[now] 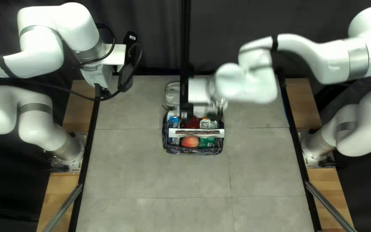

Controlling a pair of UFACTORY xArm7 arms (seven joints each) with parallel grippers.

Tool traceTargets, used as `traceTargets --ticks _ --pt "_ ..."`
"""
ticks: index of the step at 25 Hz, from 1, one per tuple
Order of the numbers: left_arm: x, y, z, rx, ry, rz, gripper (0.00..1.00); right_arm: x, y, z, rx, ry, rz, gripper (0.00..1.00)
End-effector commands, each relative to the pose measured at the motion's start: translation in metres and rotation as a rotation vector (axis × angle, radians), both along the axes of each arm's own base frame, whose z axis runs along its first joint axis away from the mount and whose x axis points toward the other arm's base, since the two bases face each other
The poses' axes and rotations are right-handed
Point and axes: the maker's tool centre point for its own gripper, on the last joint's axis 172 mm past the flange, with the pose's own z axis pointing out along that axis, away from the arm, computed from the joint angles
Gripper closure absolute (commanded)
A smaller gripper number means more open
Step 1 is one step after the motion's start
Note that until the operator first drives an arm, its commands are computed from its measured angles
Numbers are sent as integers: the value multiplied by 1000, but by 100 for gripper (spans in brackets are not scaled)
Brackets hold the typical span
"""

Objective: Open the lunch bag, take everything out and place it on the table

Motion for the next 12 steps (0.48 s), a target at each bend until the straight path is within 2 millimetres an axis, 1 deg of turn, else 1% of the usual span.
traceTargets --ticks 1,2,3,4,6,7,9,12 --pt "0 0 0 0 0 0 0 -2 25 -29 25 -3 13 0" --pt "0 0 0 0 0 0 0 -2 28 -41 26 -4 16 0" --pt "0 0 0 0 0 0 0 -2 28 -47 26 -4 19 0" --pt "0 0 0 0 0 0 0 -1 26 -59 31 -5 27 0" --pt "0 0 0 0 0 0 0 2 20 -70 34 -6 38 0" --pt "0 0 0 0 0 0 0 6 14 -78 38 -2 47 0" --pt "0 0 0 0 0 0 0 14 8 -87 51 2 57 0" --pt "0 0 0 0 0 0 0 25 5 -104 79 4 73 0"
